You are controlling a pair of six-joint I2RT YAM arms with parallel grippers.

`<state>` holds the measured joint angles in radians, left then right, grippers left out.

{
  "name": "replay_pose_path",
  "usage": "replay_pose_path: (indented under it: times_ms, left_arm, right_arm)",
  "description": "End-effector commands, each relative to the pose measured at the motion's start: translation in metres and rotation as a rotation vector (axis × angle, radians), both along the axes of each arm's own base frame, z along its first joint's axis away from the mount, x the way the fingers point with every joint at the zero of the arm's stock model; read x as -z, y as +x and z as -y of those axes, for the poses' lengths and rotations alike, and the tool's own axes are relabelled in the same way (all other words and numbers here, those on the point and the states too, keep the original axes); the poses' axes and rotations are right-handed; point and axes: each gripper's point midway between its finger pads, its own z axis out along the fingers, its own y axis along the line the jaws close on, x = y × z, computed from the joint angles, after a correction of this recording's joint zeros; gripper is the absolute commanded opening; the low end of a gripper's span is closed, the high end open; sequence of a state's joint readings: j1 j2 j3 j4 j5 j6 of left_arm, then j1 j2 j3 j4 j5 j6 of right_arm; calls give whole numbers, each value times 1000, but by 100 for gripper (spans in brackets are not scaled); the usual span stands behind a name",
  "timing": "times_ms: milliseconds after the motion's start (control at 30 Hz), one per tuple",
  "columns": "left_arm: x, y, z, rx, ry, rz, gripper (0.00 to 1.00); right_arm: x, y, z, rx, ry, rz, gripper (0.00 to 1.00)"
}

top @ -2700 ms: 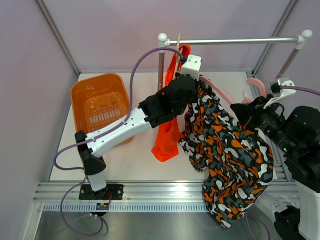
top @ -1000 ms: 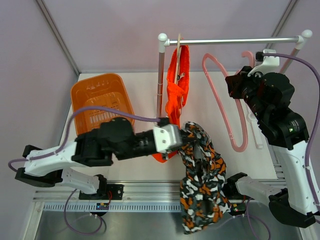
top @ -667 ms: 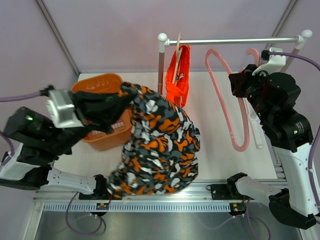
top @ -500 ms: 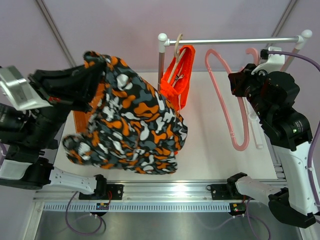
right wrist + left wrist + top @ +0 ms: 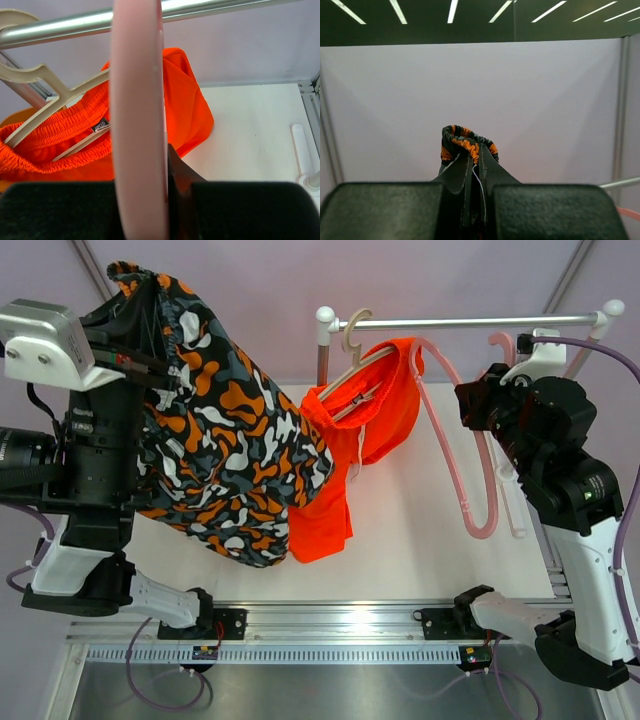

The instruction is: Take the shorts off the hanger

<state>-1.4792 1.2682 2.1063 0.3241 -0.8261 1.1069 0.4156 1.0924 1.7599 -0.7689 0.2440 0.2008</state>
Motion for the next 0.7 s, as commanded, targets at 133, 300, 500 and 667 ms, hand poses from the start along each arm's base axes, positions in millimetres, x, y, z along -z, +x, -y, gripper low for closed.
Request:
replay_pose_path:
  times_ms: [133,300,500,667]
  left_arm:
    - [1,28,-22,-241,106,-78,0]
    - [9,50,-41,-306,74,-135,0]
    - [22,67,-61,-397,80,-177,0]
    - [54,106,-54,-418,114,-269,0]
  right_arm:
    - [-7,1,-6,-25,-1,15,0]
    - [-4,3,-9,-39,-9,-4,0]
    - [1,6,-13,-54,-24,-22,0]
    - [7,9,-19,-75,-25,-44,0]
